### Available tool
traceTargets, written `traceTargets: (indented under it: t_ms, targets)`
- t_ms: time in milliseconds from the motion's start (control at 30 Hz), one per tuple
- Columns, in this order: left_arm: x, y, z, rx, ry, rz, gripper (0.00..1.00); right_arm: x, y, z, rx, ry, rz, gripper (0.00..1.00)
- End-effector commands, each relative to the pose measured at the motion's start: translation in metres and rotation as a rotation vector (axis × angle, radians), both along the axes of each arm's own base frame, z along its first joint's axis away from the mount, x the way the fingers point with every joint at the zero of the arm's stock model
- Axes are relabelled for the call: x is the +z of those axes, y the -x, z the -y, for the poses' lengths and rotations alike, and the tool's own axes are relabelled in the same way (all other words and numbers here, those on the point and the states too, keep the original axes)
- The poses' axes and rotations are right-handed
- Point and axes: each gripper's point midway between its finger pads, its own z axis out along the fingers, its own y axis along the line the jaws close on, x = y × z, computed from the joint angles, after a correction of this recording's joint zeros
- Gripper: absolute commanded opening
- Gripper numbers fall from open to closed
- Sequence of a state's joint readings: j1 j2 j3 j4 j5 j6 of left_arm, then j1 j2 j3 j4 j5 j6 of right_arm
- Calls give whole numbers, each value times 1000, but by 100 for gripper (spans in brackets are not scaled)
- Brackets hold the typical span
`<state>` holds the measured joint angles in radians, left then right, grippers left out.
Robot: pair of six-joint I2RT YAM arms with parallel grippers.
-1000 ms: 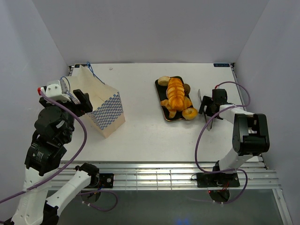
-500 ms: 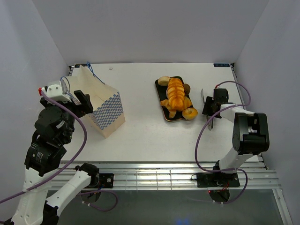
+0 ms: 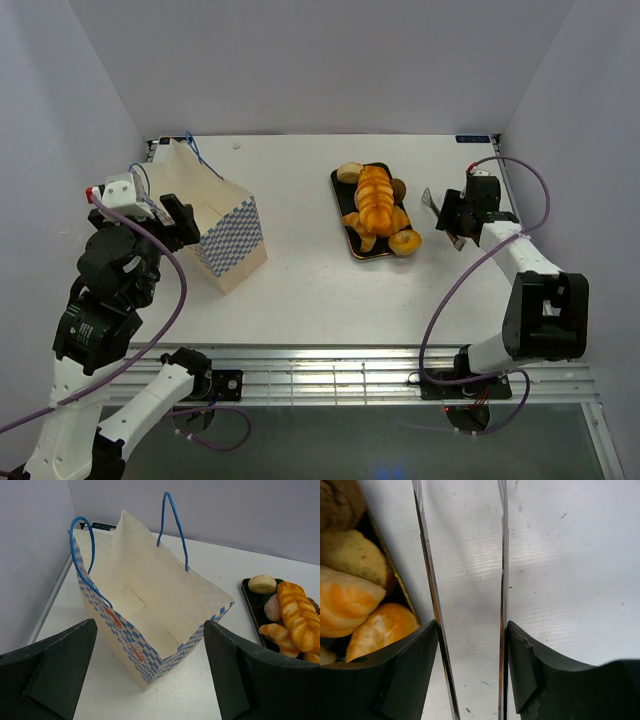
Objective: Place the fake bread into the paper bag
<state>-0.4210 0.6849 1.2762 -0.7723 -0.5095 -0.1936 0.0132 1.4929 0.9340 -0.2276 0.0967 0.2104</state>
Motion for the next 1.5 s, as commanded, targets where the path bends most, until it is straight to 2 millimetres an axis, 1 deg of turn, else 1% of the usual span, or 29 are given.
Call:
traceTargets:
  t_ms: [0, 67, 133, 167, 233, 300, 333, 367, 467, 500, 533, 567, 633, 733, 767, 800, 833, 867, 900, 933, 967, 1000, 1033, 1100, 1133, 1300, 1467]
  targets:
    - [5, 6, -2, -1, 17, 8, 98, 52, -8, -3, 29, -7, 119, 61]
    - [3, 7, -3, 4, 21, 8, 98, 64, -4, -6, 41, -18, 151, 61]
    - [-2, 5, -2, 5, 19, -1, 98, 70, -1, -11, 55, -39, 165, 61]
    - [-3, 5, -2, 6, 20, 0, 98, 77, 1, -12, 57, -48, 181, 61]
    - [-9, 3, -2, 9, 16, -10, 98, 83, 4, -15, 64, -60, 189, 61]
    - [-11, 3, -2, 15, 12, -15, 98, 96, 6, -17, 65, -65, 216, 61]
    - [-10, 2, -2, 17, 13, -14, 98, 98, 10, -24, 85, -87, 215, 61]
    - [-9, 2, -3, 19, 15, -11, 98, 107, 13, -29, 100, -102, 236, 61]
    - [-5, 4, -5, 29, 26, 1, 98, 122, 20, -42, 131, -153, 262, 61]
    - [-4, 5, -7, 39, 29, 7, 98, 124, 23, -47, 142, -178, 263, 61]
    - [-4, 6, -8, 44, 29, 9, 98, 125, 28, -59, 187, -226, 258, 61]
    - [-6, 6, -9, 48, 26, 5, 98, 127, 32, -64, 196, -256, 254, 61]
    - [-6, 7, -13, 71, 26, 11, 98, 126, 42, -77, 239, -322, 239, 60]
    - [-12, 9, -17, 89, 28, 10, 98, 129, 52, -88, 265, -383, 237, 60]
    - [-12, 9, -17, 92, 35, 19, 98, 124, 55, -91, 271, -396, 227, 59]
    - [-20, 7, -17, 96, 30, 10, 98, 124, 58, -95, 275, -413, 221, 59]
    - [-22, 8, -18, 103, 30, 10, 98, 123, 62, -99, 287, -430, 215, 59]
    - [-22, 10, -21, 118, 40, 26, 98, 121, 64, -100, 290, -439, 206, 58]
    - [-31, 8, -22, 127, 40, 16, 98, 114, 69, -102, 285, -452, 180, 57]
    - [-34, 8, -23, 133, 41, 16, 98, 113, 73, -104, 292, -460, 173, 57]
    - [-32, 10, -24, 139, 49, 34, 98, 110, 75, -105, 291, -462, 166, 56]
    - [-34, 9, -24, 140, 50, 36, 98, 104, 79, -105, 288, -466, 148, 56]
    - [-40, 8, -24, 144, 45, 28, 98, 103, 81, -106, 288, -467, 146, 56]
    - [-43, 7, -25, 149, 45, 32, 98, 97, 86, -106, 285, -472, 129, 56]
    - [-48, 6, -25, 154, 39, 24, 98, 97, 89, -107, 287, -478, 127, 56]
    - [-60, 1, -25, 159, 13, 0, 98, 89, 97, -112, 294, -493, 93, 55]
    - [-65, 1, -23, 153, 17, 7, 98, 82, 100, -120, 309, -543, 70, 55]
